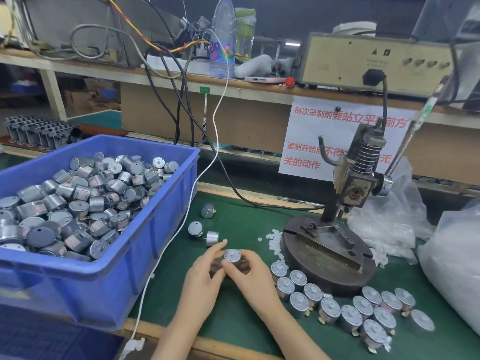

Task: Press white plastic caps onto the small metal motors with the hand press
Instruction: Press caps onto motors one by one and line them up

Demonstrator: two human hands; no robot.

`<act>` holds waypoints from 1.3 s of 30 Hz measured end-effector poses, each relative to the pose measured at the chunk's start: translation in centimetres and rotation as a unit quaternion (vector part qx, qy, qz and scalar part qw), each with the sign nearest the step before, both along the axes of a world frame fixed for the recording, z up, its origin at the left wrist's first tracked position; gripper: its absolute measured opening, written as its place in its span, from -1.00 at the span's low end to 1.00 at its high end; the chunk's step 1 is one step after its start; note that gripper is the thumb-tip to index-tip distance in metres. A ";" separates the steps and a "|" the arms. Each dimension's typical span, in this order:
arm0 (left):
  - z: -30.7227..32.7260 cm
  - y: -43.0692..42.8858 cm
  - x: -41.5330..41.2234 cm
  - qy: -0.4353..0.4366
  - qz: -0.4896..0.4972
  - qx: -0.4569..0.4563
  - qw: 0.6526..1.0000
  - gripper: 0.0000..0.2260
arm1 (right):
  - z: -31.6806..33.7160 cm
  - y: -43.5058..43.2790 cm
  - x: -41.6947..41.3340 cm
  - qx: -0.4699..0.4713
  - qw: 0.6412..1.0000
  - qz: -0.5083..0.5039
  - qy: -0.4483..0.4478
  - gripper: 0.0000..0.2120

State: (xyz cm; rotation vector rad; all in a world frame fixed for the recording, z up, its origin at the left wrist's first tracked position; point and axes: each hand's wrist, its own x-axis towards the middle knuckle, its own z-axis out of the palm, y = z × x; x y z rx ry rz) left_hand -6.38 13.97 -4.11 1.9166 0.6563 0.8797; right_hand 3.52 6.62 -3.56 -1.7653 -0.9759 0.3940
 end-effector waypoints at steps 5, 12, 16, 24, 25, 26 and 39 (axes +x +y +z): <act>-0.2 -0.2 0.0 0.031 -0.012 0.046 0.998 -0.50 | -0.2 -0.2 0.4 -0.002 1.000 0.009 0.011 -0.90; -0.1 -1.0 0.1 0.068 -0.029 0.139 0.988 -0.51 | 0.3 -0.7 0.5 -0.021 0.999 -0.030 -0.001 -0.91; -0.2 -0.7 0.2 0.091 -0.028 0.158 0.983 -0.53 | 2.5 -1.8 0.6 -0.016 0.995 -0.050 -0.088 -0.85; -0.4 -0.8 0.3 0.104 0.001 0.143 0.984 -0.70 | 7.0 -4.5 5.8 -0.050 0.980 -0.088 -0.174 -0.79; -0.3 -0.8 0.3 0.104 0.002 0.143 0.984 -0.72 | 7.2 -5.1 7.0 -0.057 0.974 -0.112 -0.188 -0.76; -0.3 -0.9 0.3 0.105 0.003 0.144 0.984 -0.73 | 7.2 -5.8 8.2 -0.065 0.969 -0.136 -0.198 -0.73; -0.5 -0.6 0.4 0.126 0.006 0.132 0.983 -0.82 | 5.4 -9.4 14.8 -0.236 0.862 -0.239 -0.380 -0.60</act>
